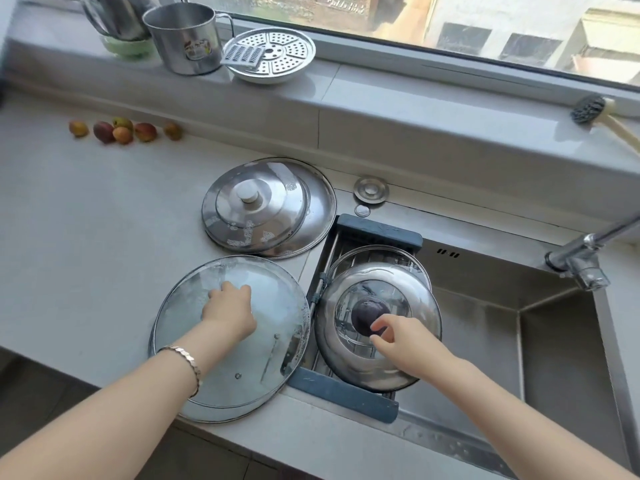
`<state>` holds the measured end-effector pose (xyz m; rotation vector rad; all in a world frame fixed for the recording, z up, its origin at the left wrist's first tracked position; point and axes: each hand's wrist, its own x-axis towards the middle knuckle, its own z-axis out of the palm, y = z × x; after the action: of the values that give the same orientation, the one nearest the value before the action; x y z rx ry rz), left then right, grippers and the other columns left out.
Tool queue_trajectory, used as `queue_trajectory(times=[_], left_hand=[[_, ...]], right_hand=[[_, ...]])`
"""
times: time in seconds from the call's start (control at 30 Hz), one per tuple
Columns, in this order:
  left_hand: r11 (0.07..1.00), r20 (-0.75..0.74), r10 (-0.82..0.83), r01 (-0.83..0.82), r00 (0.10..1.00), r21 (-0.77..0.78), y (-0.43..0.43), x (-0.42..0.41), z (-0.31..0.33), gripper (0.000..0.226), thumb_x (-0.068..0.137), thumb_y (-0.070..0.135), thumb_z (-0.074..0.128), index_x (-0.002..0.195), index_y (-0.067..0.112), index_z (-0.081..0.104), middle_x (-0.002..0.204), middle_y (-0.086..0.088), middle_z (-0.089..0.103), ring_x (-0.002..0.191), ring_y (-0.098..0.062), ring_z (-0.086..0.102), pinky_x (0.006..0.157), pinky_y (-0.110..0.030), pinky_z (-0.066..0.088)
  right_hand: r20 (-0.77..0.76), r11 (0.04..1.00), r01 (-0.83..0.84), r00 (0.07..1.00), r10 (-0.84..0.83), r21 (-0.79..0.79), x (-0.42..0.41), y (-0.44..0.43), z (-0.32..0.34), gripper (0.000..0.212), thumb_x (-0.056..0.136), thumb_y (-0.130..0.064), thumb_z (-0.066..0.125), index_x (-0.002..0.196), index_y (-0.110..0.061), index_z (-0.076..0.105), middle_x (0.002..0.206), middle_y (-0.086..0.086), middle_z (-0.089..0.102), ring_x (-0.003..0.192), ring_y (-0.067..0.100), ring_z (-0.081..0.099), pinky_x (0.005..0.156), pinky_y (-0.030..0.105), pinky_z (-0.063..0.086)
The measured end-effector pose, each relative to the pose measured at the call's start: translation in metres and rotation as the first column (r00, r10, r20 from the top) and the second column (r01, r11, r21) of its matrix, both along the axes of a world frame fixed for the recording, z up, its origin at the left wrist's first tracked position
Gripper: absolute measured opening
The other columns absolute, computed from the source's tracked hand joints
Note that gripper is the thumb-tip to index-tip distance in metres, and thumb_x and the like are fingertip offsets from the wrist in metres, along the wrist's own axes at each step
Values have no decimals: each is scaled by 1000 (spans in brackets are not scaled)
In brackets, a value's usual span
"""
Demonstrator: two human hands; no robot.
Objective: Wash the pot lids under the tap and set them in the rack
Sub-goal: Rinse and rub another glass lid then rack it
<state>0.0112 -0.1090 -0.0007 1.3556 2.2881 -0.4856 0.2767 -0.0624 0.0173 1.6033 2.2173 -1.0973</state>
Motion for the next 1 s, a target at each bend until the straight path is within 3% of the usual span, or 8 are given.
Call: queue_trajectory(times=[0.23,0.4,0.47,0.57,0.67,0.83,0.93,1.0], left_hand=[[996,49,-27,23,998,82,-1,10,21,17,83,14,48,98,7,49,110,-13,47,108,-36,44,79,-33,42],[960,157,-141,96,977,264,8,64,73,14,80,19,55,83,12,43,101,-9,47,104,-31,43,81,-34,42],[937,220,-195,116,956,330,15,93,88,15,79,22,57,85,13,47,95,-7,44,101,-29,44,78,-33,41],[908,295,-272,143,916,394,26,137,99,17,79,22,57,91,11,53,93,-5,43,98,-27,44,77,-33,42],[863,341,-363,174,867,475,35,179,99,15,81,23,56,90,11,53,92,-5,44,98,-26,46,79,-35,44],[809,415,-435,145,799,569,54,221,80,45,88,47,52,122,17,52,121,-4,49,117,-21,40,97,-32,34],[824,462,-211,-98,861,559,71,226,66,59,91,50,43,137,14,37,139,-8,40,129,-23,34,107,-38,28],[874,760,114,-428,640,229,81,233,62,60,91,55,41,130,10,40,137,-14,46,116,-27,51,100,-43,43]], right_hand=[[-105,997,74,992,-74,-2,1,-9,0,25,92,-28,49,112,-19,61,92,-6,62,84,10,54,73,20,37],[-310,931,357,879,-361,-74,7,-2,18,28,97,-33,40,99,-17,63,94,-2,64,90,15,59,82,26,44],[-374,811,478,723,-581,-337,12,2,26,35,100,-38,29,87,-21,57,86,2,66,85,21,64,82,35,53],[-342,523,610,397,-852,-595,37,9,34,40,101,-39,22,91,-15,53,77,12,67,62,20,68,53,26,55],[-382,375,731,168,-909,-570,80,13,34,41,102,-37,24,83,-13,52,69,14,62,40,14,63,36,18,47],[-437,252,823,4,-899,-510,155,12,28,37,101,-34,27,80,-14,49,67,13,55,32,10,57,29,14,40],[-432,181,833,-76,-899,-523,200,9,25,35,101,-35,29,80,-14,49,66,13,54,30,8,55,29,13,39],[-435,147,824,-129,-891,-547,224,9,24,34,101,-34,31,80,-14,48,55,10,55,29,8,54,29,13,39]])
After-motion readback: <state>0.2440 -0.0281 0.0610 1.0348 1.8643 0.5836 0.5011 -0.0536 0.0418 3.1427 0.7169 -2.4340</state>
